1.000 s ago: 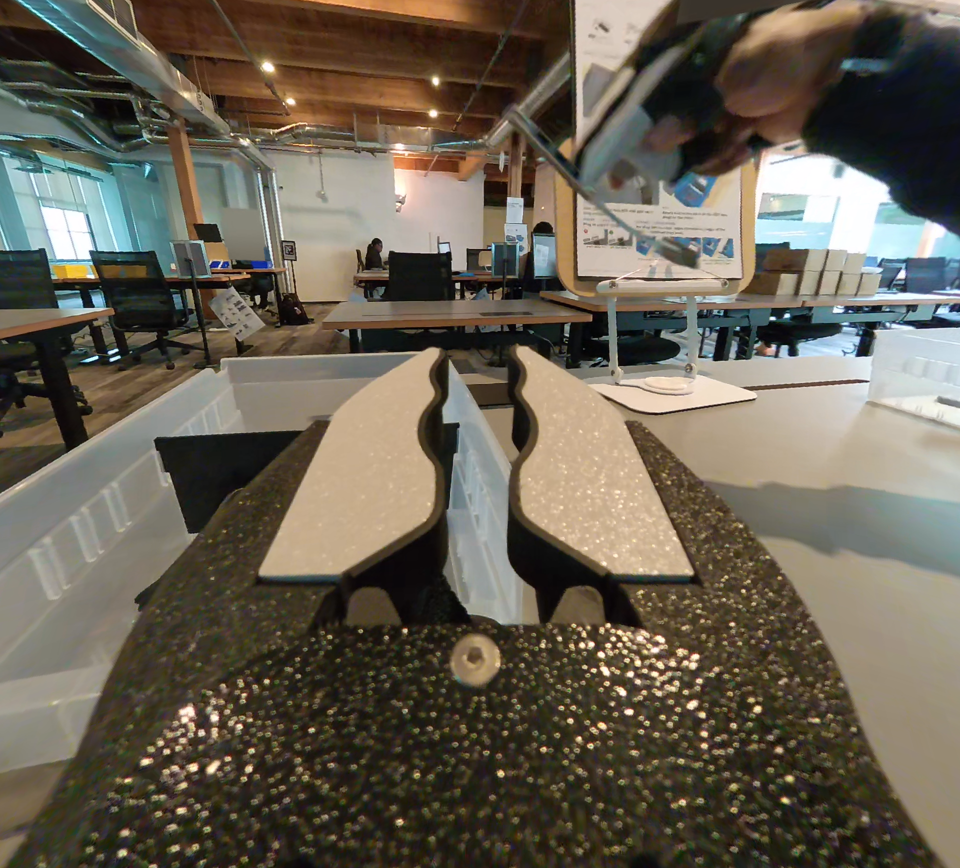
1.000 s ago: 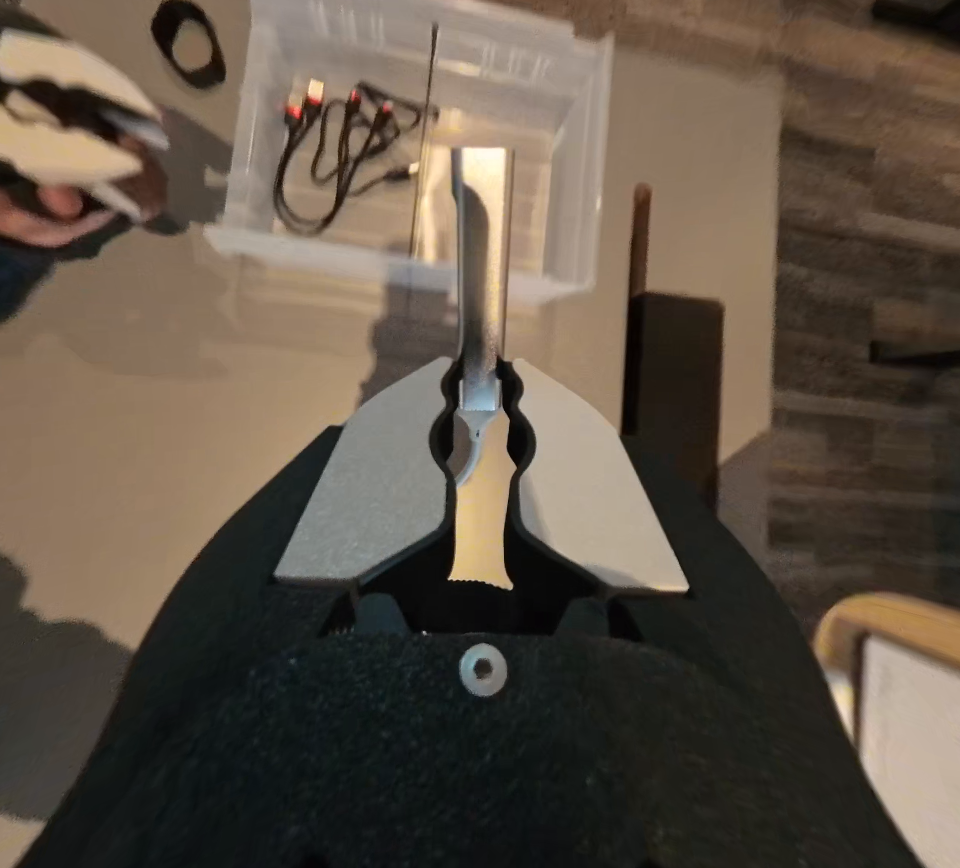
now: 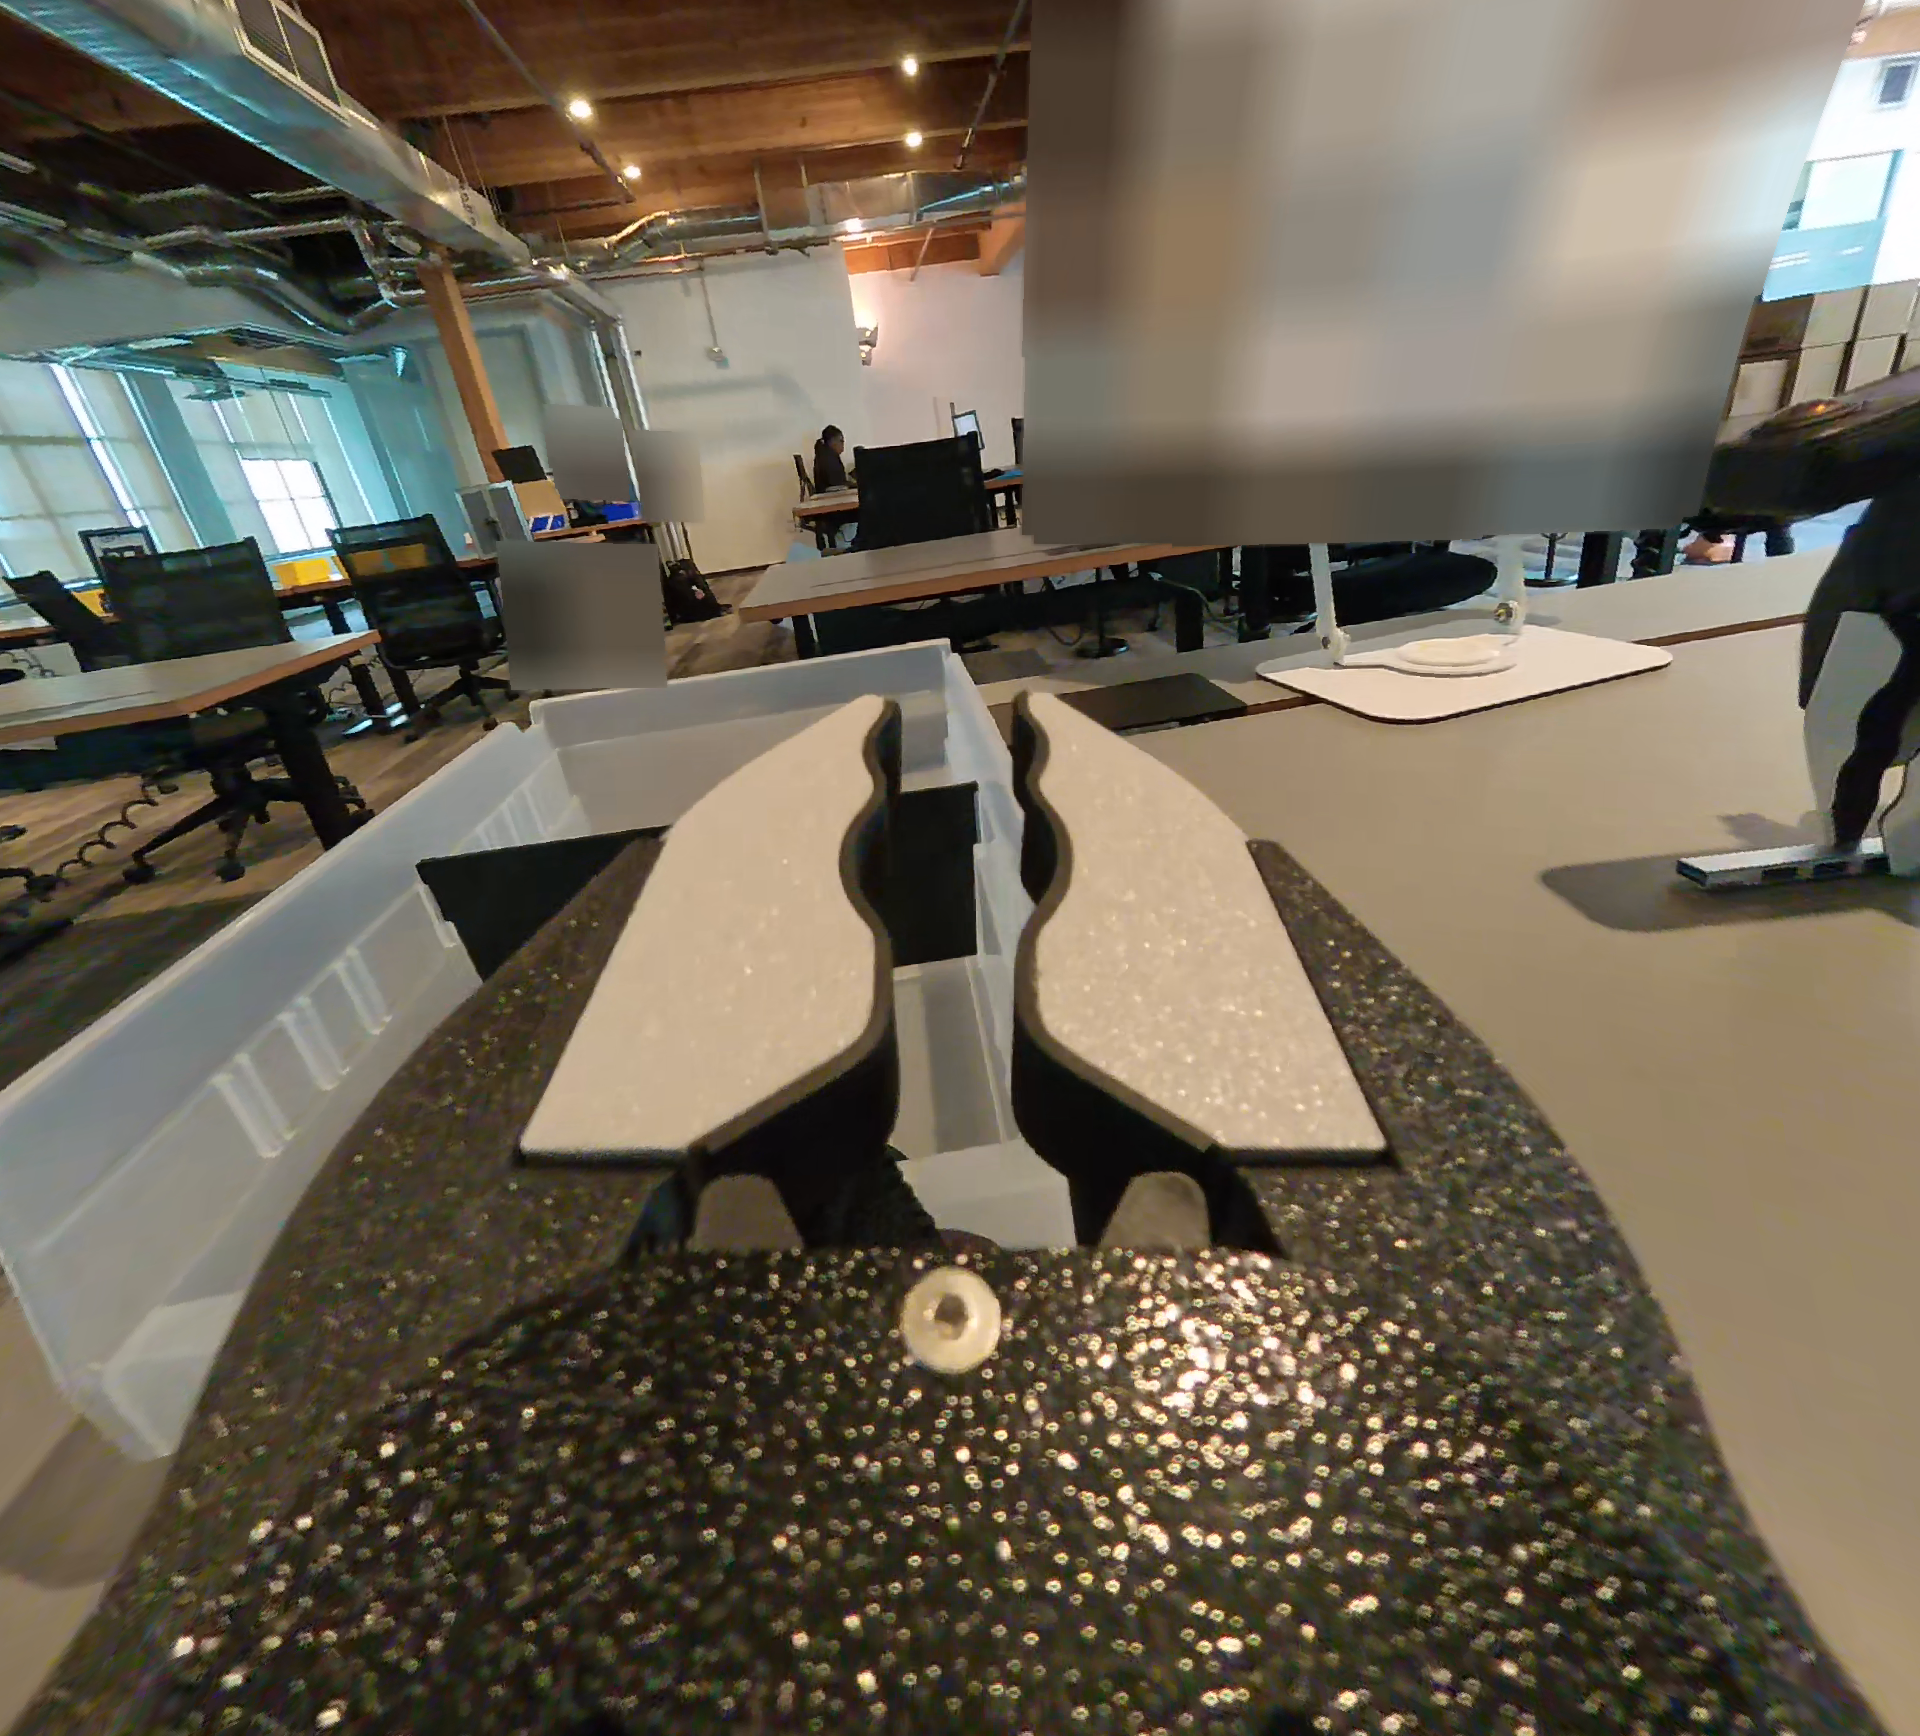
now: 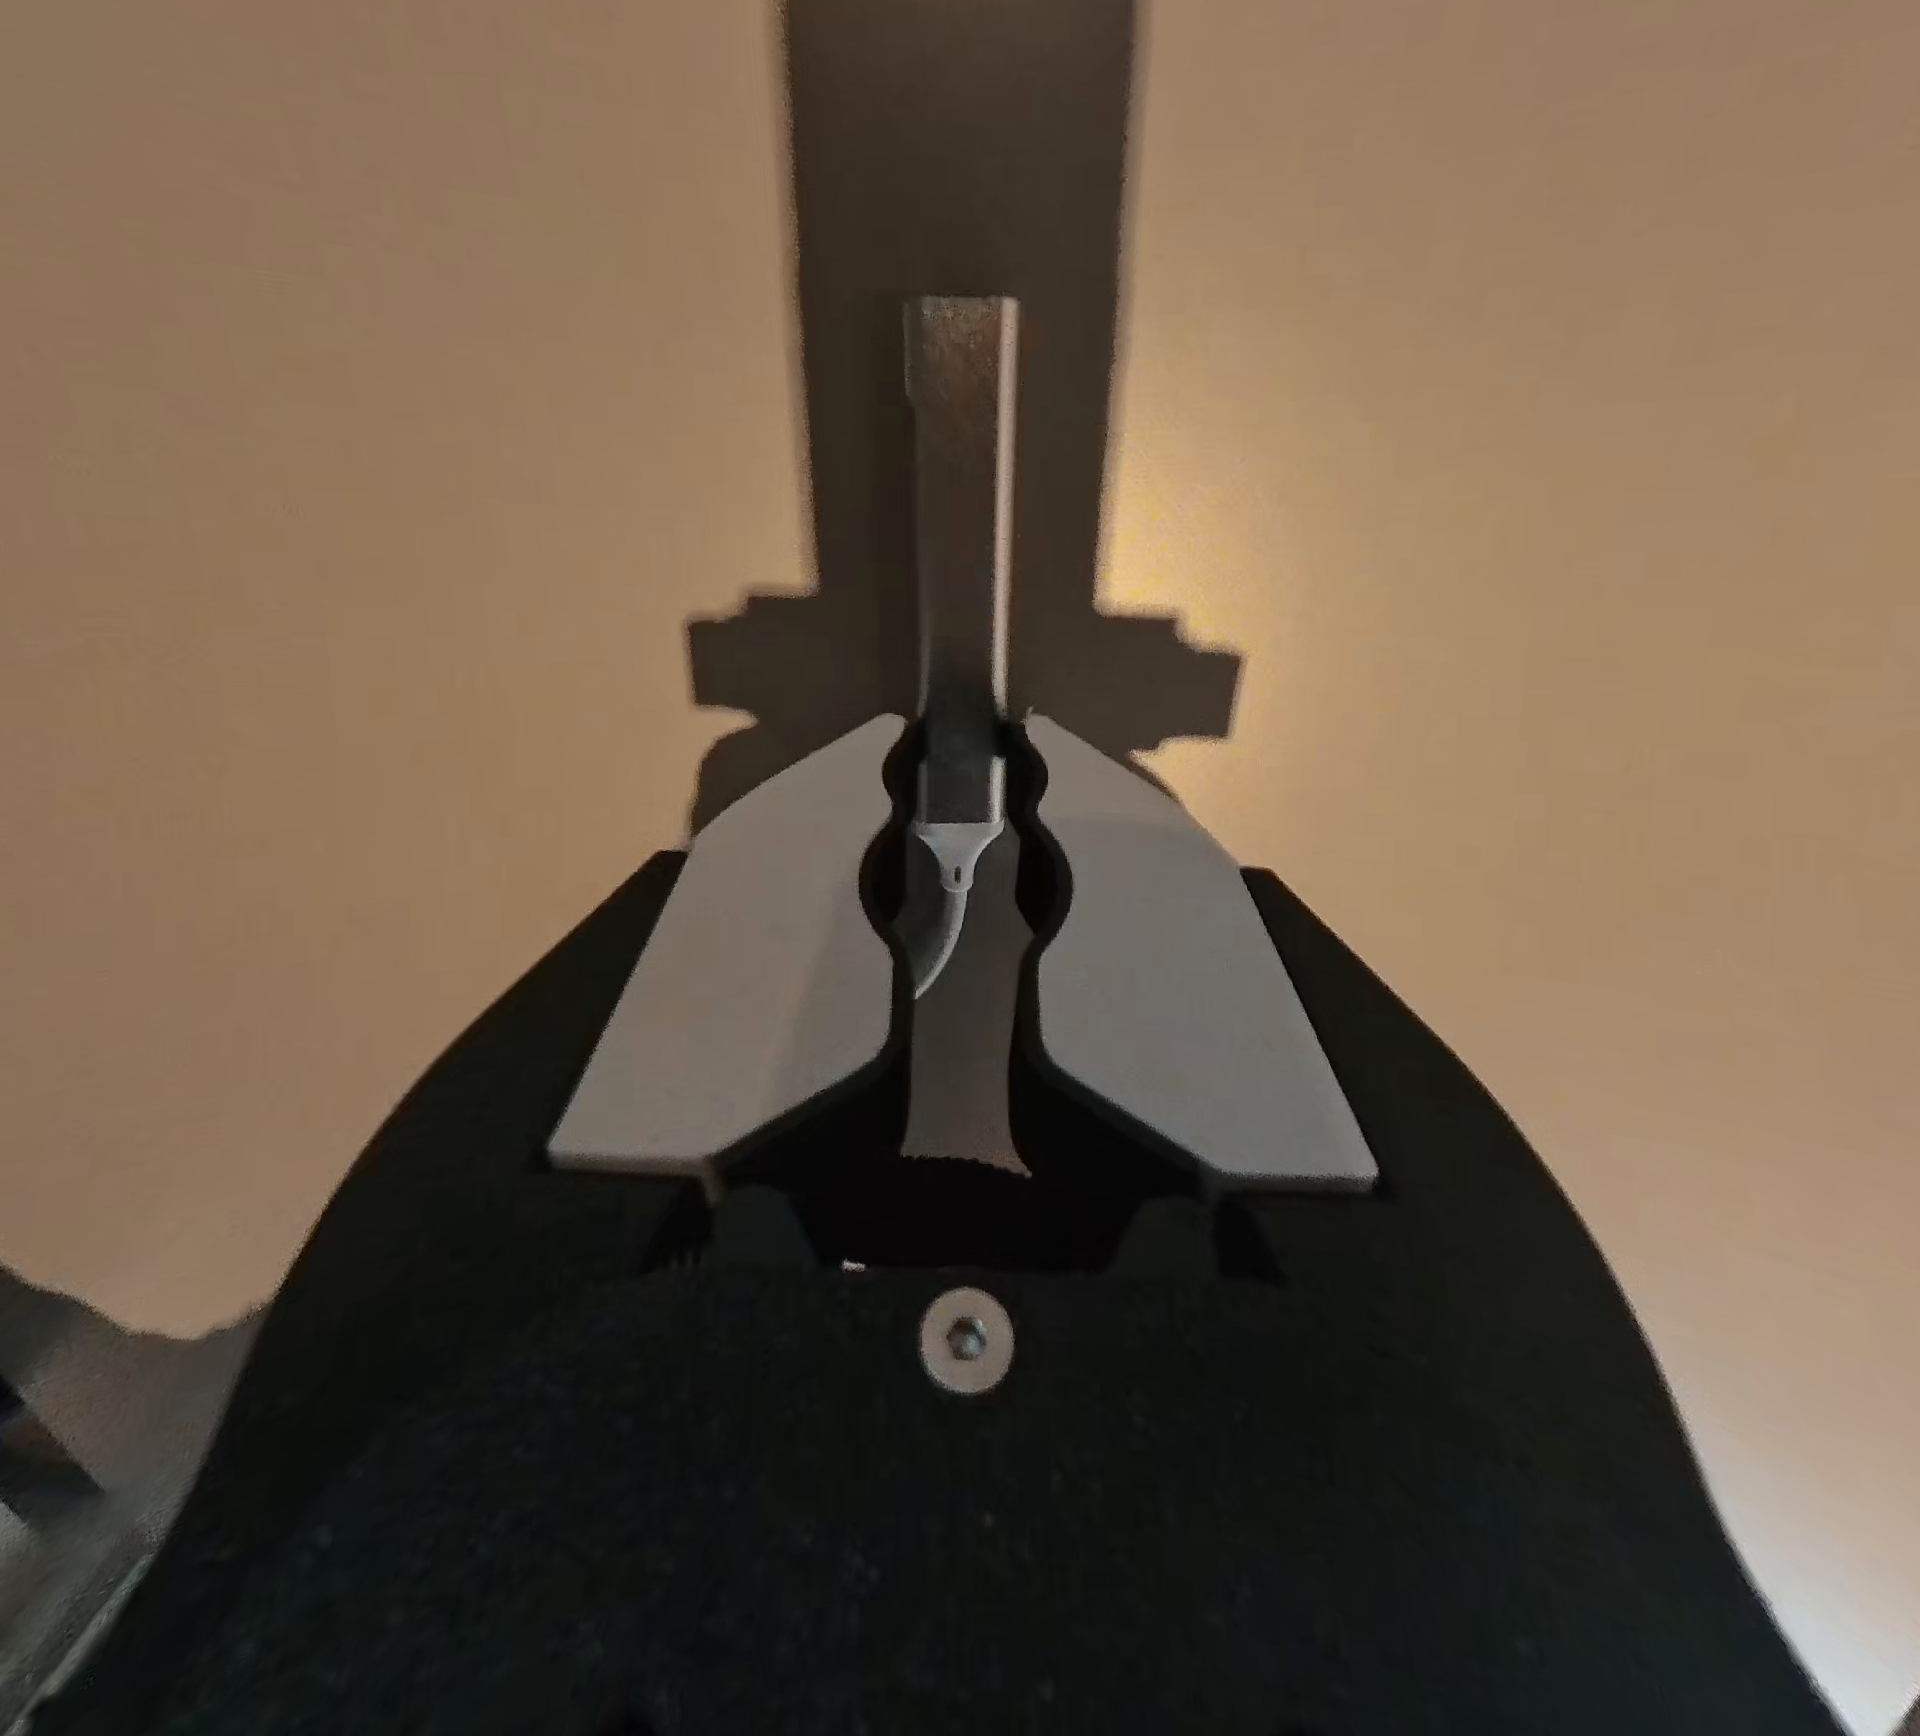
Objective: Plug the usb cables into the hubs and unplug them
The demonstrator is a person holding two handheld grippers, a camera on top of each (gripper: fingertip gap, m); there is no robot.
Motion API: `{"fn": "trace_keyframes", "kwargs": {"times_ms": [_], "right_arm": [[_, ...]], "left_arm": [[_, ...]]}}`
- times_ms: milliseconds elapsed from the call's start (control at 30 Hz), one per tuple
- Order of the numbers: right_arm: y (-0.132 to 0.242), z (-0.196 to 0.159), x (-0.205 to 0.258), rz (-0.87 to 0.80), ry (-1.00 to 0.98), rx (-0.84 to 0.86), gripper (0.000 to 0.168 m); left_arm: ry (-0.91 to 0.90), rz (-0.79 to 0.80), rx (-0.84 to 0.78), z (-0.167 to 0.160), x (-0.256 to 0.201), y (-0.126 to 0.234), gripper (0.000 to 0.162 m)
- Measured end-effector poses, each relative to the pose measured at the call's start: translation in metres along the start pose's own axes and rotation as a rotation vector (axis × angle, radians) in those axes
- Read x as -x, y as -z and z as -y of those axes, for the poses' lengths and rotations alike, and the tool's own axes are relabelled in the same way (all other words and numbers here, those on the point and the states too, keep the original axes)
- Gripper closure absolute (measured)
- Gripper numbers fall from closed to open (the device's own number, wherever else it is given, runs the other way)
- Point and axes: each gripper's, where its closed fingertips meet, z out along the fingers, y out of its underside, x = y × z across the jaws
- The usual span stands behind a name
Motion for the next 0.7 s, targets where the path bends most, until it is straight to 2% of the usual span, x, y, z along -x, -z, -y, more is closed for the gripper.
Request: {"fn": "trace_keyframes", "kwargs": {"times_ms": [133,267,400,567,700], "right_arm": [[0.007,-0.002,-0.003,0.019,-0.037,-0.077,0.141],[0.026,-0.007,0.001,0.061,-0.094,-0.229,0.133],[0.049,-0.009,0.015,0.080,-0.129,-0.430,0.132],[0.042,0.000,0.061,0.114,-0.089,-0.539,0.133],[0.022,0.030,0.110,0.171,-0.015,-0.566,0.134]], "left_arm": [[0.000,-0.006,0.009,-0.002,-0.001,0.000,0.142],[0.004,-0.011,0.012,-0.003,-0.002,-0.001,0.142],[0.008,-0.017,0.010,-0.003,-0.002,-0.001,0.142],[0.017,-0.020,0.014,-0.004,-0.002,-0.002,0.142],[0.031,-0.022,0.020,-0.005,0.001,-0.003,0.142]]}}
